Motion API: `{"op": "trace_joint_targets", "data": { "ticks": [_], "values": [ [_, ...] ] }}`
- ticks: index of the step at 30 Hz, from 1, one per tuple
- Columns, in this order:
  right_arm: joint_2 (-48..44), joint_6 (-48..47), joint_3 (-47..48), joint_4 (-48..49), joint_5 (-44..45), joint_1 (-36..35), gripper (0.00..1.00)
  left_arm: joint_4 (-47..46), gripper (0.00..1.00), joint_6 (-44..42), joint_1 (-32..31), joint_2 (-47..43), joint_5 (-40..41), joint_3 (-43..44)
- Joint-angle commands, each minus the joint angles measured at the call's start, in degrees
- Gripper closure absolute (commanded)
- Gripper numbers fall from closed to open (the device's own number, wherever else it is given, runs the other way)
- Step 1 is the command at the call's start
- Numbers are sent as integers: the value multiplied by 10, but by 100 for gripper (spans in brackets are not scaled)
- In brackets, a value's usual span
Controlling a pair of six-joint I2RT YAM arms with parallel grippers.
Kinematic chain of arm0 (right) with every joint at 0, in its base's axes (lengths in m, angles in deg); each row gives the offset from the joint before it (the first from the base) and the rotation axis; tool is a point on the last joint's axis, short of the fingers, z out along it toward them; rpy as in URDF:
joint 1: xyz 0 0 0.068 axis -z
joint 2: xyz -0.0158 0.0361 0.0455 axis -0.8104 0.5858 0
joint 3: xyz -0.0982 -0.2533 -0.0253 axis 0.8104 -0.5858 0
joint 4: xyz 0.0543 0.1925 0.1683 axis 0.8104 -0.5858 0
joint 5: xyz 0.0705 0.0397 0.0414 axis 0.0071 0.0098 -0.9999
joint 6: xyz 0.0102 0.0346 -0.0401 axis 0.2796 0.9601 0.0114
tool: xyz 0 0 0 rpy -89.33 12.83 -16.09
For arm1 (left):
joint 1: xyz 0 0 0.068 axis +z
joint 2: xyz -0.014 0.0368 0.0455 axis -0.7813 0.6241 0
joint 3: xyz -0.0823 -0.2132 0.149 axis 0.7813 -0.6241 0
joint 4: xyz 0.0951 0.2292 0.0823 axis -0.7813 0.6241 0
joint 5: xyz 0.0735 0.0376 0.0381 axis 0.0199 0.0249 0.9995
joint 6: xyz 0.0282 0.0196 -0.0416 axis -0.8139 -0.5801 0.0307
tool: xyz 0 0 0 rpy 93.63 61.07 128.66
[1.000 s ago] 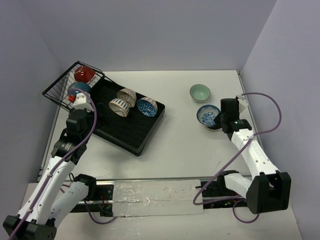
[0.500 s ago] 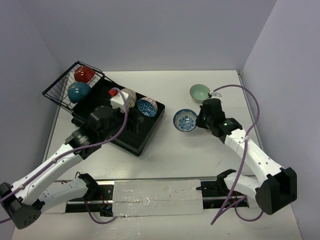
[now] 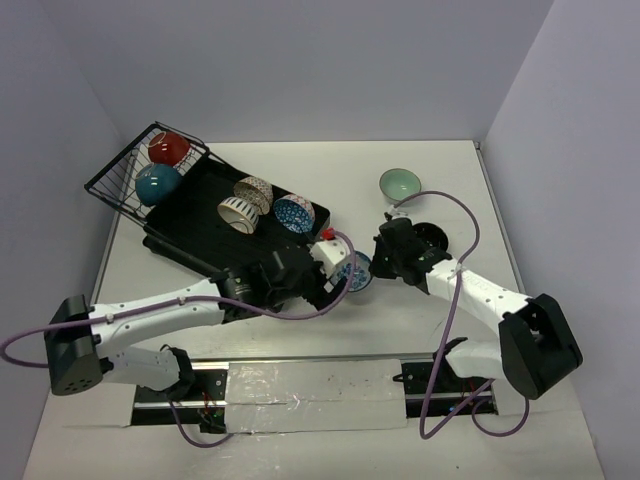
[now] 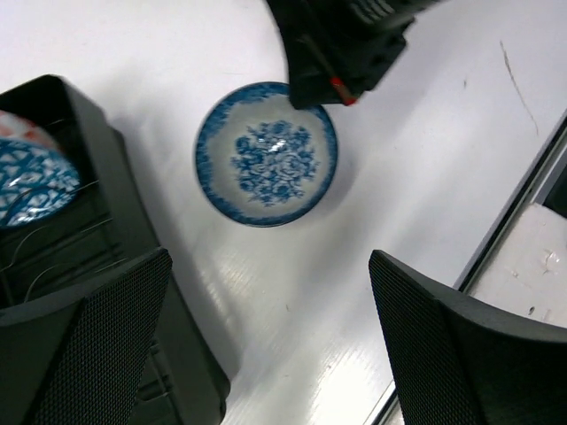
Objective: Load the bowls into the dish rack
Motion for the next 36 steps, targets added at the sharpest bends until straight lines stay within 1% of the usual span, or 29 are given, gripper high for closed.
{"op": "trace_joint_targets", "data": {
  "ticks": [1,2,3,5,6,8,9,11,12,13,14,16,17,18,20,21,23,24,28,30,36],
  "values": [
    [1,-5,-13,49,-2,-6,95,-44,1,-30,-25,29,2,12],
    [-2,-6,-15,48,0,-6,92,-45,1,-32,-30,36,4,13],
    [-9,-6,-16,48,1,-6,85,-46,1,-49,-34,52,4,17],
    [-18,-8,-19,46,7,-6,77,-48,1,-59,-42,67,3,23],
    [-25,-8,-19,40,10,-6,69,-45,1,-67,-45,82,4,29],
    [-33,-13,-16,34,15,-6,58,-41,1,-77,-50,104,4,37],
    [-42,-14,-15,30,16,-6,50,-37,1,-79,-52,111,4,47],
    [-62,-16,-12,21,23,-6,44,-31,2,-91,-55,126,4,59],
    [-69,-15,-8,9,31,-6,41,-25,5,-96,-57,130,2,63],
    [-88,-15,-5,1,48,-5,33,-23,6,-106,-58,141,1,70],
    [-98,-15,-3,-6,48,-5,29,-21,7,-110,-58,147,0,74],
    [-119,-14,5,-32,82,-1,23,-13,9,-122,-58,158,-10,80],
    [-141,-11,9,-43,99,1,17,-9,10,-133,-58,171,-14,88],
    [-151,-7,15,-66,136,9,15,-5,12,-139,-58,178,-23,90],
    [-182,15,18,-91,175,21,10,5,14,-161,-58,198,-37,98],
    [-192,22,20,-109,191,32,7,6,19,-170,-58,205,-46,99],
    [-226,43,18,-120,221,43,1,6,22,-194,-58,220,-65,101],
    [-236,50,12,-125,229,49,0,6,28,-198,-58,227,-68,103],
    [-282,63,-8,-126,238,84,0,23,32,-216,-55,267,-83,127],
    [-300,65,-20,-125,234,93,0,25,38,-220,-50,278,-93,139],
    [-333,65,-40,-121,227,104,0,24,43,-230,-24,308,-105,160]
  ]
}}
